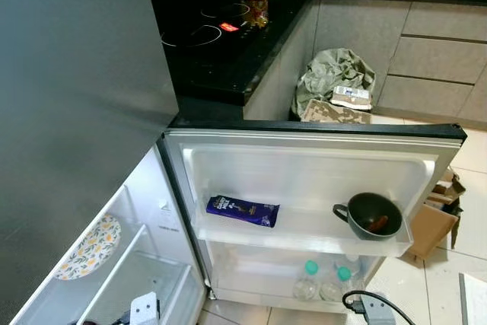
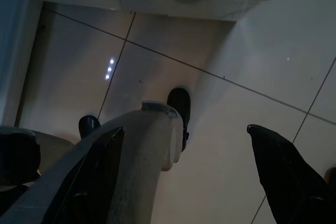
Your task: Restocking fridge
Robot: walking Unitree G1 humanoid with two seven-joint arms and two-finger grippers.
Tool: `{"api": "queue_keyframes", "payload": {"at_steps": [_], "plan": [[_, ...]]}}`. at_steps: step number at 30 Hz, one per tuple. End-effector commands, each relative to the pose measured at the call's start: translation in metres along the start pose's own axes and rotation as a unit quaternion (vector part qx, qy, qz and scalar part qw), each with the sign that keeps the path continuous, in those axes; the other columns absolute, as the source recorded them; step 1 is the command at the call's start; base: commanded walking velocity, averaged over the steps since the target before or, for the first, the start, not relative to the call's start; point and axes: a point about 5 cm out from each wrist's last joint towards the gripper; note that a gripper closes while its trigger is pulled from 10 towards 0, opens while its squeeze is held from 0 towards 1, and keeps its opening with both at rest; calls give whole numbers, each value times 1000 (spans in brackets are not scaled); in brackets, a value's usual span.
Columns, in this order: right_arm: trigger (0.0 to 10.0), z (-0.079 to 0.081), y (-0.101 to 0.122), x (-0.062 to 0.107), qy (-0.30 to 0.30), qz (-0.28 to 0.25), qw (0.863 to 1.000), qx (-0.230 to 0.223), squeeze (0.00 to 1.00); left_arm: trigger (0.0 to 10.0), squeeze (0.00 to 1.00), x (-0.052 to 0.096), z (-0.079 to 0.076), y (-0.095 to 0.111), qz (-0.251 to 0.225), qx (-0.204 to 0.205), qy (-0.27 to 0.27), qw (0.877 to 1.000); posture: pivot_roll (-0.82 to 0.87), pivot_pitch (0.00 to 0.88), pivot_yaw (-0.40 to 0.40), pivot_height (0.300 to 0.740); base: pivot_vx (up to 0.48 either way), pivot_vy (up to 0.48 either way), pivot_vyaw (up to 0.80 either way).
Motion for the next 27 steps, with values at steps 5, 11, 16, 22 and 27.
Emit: {"api": "queue_keyframes", "payload": {"at_steps": [5,11,16,22,27], "plan": [[10000,-4,-4,1,-8,11,1000,4,0,10000,0,6,11,-17,35,-22,12,999,-116,0,61,740,-245,0,0],[10000,-5,-18,4,-9,32,999,13,0,10000,0,8,14,-22,40,-20,14,999,-108,0,69,740,-262,0,0],[10000,-3,-20,3,-5,37,999,23,0,10000,0,7,14,-16,33,-20,17,999,-101,0,58,740,-285,0,0],[10000,-2,-10,2,1,28,999,44,0,10000,0,4,7,-11,24,-17,11,999,-102,0,44,740,-291,0,0],[10000,-6,-1,1,-2,20,998,54,0,10000,0,3,3,-16,32,-20,5,999,-108,0,41,740,-295,0,0]]}}
Point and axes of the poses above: a point about 5 cm out from each wrist's last joint towards the gripper, its own x axis pointing back from the gripper into the wrist, its own y axis along the axis of the wrist's last joint, z = x × y, and after that the axes turned 8 degrees about x, right-handed
